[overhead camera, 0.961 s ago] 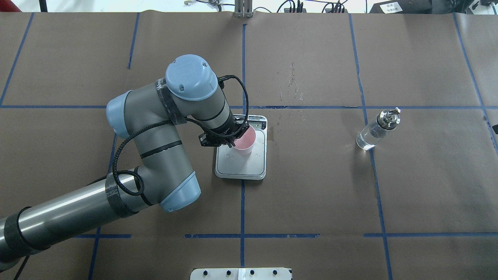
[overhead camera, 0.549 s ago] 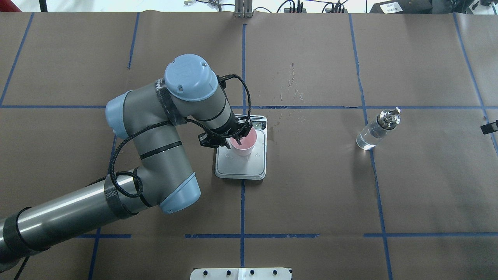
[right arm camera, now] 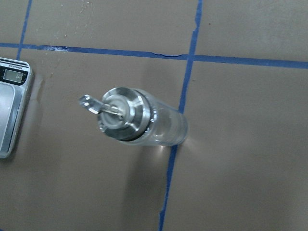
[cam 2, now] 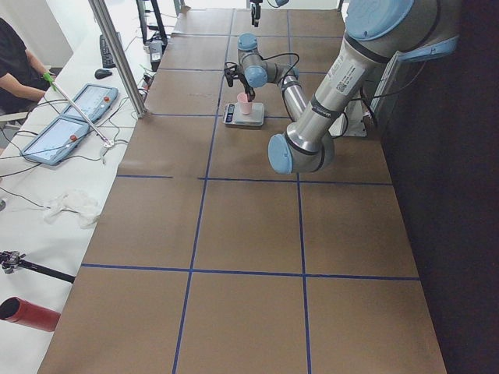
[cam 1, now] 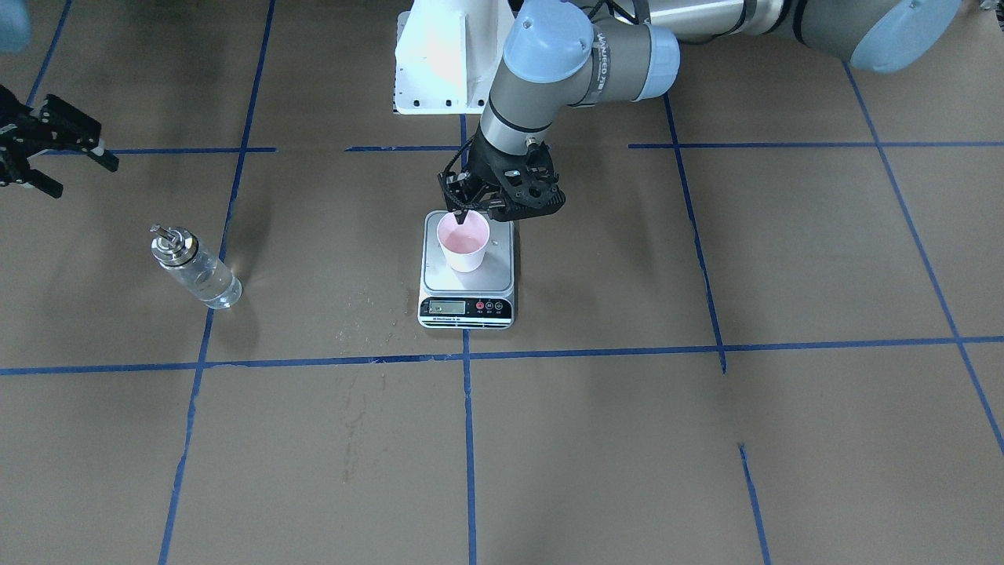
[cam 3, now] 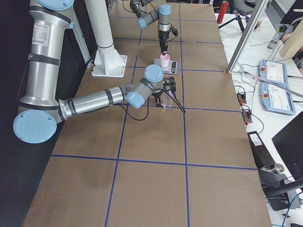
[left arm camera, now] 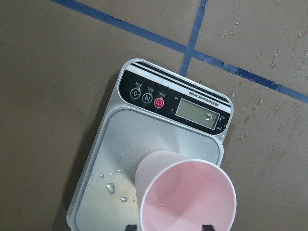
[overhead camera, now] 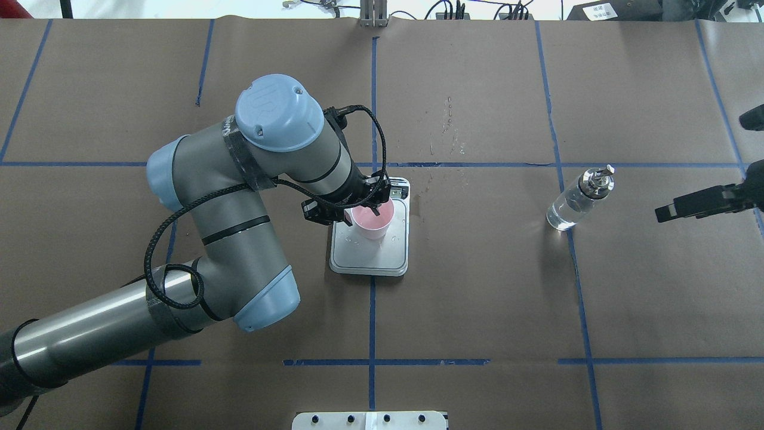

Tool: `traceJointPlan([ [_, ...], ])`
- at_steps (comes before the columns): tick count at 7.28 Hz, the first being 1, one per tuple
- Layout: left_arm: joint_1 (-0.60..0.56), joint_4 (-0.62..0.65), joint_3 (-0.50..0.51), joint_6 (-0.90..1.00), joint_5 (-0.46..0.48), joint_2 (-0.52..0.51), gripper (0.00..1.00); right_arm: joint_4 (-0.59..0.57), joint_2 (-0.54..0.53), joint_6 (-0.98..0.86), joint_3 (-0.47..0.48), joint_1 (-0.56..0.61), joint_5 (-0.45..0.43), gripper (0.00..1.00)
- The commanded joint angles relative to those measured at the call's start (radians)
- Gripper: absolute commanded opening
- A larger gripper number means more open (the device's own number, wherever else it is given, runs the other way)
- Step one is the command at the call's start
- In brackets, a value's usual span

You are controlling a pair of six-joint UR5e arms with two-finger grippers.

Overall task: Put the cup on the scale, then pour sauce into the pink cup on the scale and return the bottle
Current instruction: 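Lift the left gripper away from the cup while the right gripper reaches the glass bottle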

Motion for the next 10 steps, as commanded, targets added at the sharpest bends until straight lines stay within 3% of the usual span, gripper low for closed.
traceJointPlan([
  [1,-0.002,-0.012,-0.001,0.001,0.0,0.014,0.55,0.013,-0.007,0.144,0.108,-0.2,-0.219,1.0],
  [3,-0.01,-0.026,-0.003,0.001,0.0,0.031,0.55,0.013,-0.015,0.177,0.13,-0.352,-0.414,1.0],
  [5,-0.057,-0.023,-0.076,0.076,-0.001,0.087,0.54,0.013,-0.01,0.299,0.125,-0.359,-0.449,1.0],
  [7,-0.111,-0.017,-0.22,0.172,-0.009,0.189,0.54,0.013,-0.009,0.343,0.121,-0.478,-0.757,1.0],
  [10,-0.137,-0.012,-0.317,0.279,-0.008,0.318,0.56,0.014,-0.022,0.436,0.099,-0.615,-1.077,1.0],
])
